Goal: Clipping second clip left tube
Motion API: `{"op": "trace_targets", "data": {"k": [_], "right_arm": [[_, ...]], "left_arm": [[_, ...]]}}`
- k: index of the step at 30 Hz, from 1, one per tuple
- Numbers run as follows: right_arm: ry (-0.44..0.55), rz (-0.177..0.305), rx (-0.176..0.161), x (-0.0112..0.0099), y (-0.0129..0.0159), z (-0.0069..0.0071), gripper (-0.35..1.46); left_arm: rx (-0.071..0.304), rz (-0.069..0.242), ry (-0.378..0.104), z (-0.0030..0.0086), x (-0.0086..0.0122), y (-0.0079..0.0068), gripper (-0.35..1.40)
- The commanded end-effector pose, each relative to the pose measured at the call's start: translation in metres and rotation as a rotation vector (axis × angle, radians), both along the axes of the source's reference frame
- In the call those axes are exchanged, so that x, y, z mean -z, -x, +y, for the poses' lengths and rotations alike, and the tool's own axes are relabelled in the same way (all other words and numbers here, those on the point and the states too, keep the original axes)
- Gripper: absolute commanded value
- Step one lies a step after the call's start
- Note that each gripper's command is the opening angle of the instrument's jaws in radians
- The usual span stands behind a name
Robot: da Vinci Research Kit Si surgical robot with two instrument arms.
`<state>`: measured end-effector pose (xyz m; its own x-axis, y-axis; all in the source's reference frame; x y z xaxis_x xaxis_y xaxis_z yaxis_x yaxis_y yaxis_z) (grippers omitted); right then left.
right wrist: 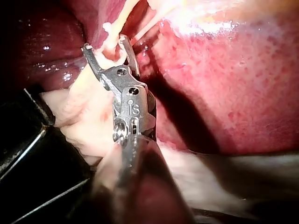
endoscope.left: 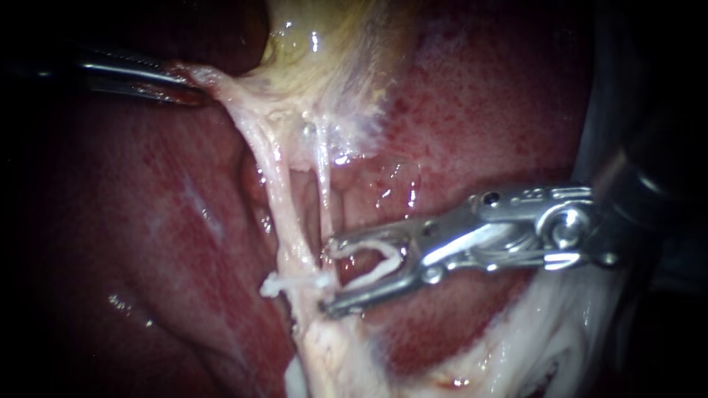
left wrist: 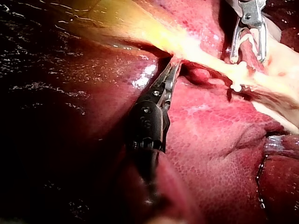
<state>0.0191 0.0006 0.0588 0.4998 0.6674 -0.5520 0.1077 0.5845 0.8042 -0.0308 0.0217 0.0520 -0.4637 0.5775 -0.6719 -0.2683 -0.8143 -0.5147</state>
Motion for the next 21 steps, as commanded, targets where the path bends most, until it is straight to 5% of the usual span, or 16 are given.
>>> {"op": "trace_targets", "data": {"k": [1,10,21], "right_arm": [[-0.001,-0.005,-0.005,-0.0004,-0.0003,-0.0001,0.48],[-0.02,-0.029,-0.026,-0.0035,-0.0005,0.0,0.48],[-0.063,-0.016,-0.057,-0.004,-0.001,0.0003,0.49]], "left_arm": [[0.0,0.001,0.0,0.0,0.0,0.0,-0.35],[0.001,0.001,0.002,-0.0001,-0.0003,0.0001,-0.35],[0.001,0.002,0.003,-0.0001,-0.0005,0.0001,-0.35]]}}
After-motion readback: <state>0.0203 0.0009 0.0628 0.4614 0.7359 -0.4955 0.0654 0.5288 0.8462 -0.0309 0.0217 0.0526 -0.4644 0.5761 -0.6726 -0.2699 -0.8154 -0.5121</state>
